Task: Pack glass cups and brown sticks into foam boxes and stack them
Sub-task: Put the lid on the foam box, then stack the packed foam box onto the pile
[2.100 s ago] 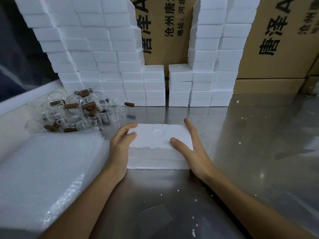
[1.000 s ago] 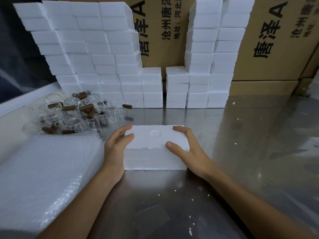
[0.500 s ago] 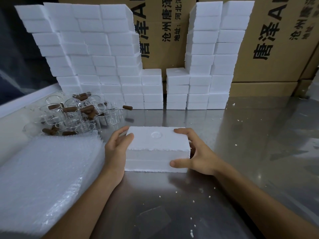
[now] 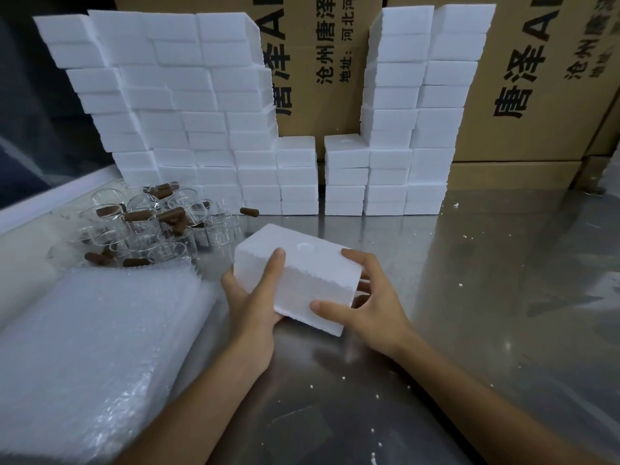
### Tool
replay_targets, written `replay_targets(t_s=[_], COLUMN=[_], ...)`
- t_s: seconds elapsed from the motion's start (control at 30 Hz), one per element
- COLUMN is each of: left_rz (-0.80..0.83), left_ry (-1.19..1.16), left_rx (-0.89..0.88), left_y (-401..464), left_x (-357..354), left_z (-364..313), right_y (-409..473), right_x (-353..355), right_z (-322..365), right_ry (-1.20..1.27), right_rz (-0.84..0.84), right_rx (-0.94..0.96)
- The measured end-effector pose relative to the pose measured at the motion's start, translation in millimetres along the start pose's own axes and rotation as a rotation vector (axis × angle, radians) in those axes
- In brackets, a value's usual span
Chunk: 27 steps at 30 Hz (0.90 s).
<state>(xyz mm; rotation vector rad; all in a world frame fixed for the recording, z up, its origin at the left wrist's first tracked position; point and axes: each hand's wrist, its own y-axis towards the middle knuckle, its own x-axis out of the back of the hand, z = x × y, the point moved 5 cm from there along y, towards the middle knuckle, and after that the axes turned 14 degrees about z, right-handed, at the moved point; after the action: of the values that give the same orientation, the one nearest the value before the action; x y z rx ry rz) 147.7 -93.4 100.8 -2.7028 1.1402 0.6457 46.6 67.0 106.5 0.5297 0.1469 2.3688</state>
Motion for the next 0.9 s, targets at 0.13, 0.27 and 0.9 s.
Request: replay_targets(t_s=[0.13, 0.27, 0.9], left_rz=[-0.021, 0.019, 0.142], left_ry=[0.011, 0.009, 0.13], left_rx=[0.077, 0.127, 0.026], left_y=[3, 11, 13], left_x=[4, 8, 9], left_z=[2, -3, 4], right_y=[0, -6, 131], right_x=[-2, -8, 88], right_z=[9, 29, 89], right_ry=[-0.389, -0.769, -1.221], right_rz=[0.125, 0.192, -0.427], right_rx=[0.018, 0.258, 0.375])
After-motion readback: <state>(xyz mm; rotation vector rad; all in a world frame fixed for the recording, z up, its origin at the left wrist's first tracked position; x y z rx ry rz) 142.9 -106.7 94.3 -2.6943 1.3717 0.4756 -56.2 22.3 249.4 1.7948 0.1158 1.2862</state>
